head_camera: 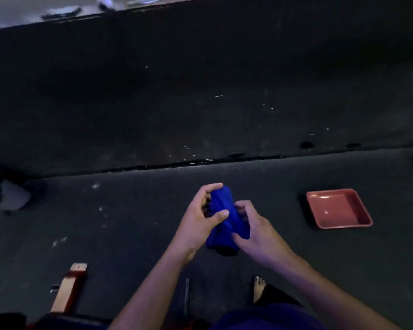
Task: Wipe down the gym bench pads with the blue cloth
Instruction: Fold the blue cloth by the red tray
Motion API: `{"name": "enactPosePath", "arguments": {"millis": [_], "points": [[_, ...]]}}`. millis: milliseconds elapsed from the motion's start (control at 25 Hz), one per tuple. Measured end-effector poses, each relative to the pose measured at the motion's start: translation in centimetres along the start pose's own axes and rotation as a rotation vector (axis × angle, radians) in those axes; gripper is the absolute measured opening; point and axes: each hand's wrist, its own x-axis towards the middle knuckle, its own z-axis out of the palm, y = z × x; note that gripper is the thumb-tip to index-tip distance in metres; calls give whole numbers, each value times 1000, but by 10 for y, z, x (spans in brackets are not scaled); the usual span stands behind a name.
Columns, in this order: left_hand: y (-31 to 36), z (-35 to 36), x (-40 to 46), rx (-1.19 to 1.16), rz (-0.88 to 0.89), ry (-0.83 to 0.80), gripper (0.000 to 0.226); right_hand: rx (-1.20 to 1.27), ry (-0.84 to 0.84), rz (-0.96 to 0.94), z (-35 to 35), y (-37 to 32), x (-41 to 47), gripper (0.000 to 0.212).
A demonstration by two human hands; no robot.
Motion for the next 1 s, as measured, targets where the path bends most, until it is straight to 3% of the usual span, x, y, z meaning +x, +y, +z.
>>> {"name": "enactPosePath", "arguments": {"millis": [120, 280, 440, 520, 600, 680, 760, 880, 1000], "points": [[15, 21, 46, 60, -18, -85, 71, 72, -48, 2, -60, 33, 16, 44], [23, 40, 109, 269, 8, -44, 61, 97, 80, 32, -140, 66, 37, 30], [29, 56, 167, 674, 189, -83, 43, 171, 217, 68, -199, 80, 58, 26], [30, 68, 191, 814, 348, 20, 38, 225, 257, 80, -210, 79, 78, 27], [34, 84, 207, 682, 437, 19, 40, 289, 303, 102, -212, 74, 104, 30], [36, 105, 214, 413, 348, -215, 56, 333, 363, 149, -214, 68, 134, 33], [30, 120, 221, 395, 302, -369, 77, 363, 453, 210, -219, 61, 159, 33], [20, 114, 255, 419, 407, -232, 65, 447, 557, 283, -238, 56, 175, 14], [29, 92, 305, 477, 513, -251, 60, 486, 573, 297, -258, 62, 170, 38]]}}
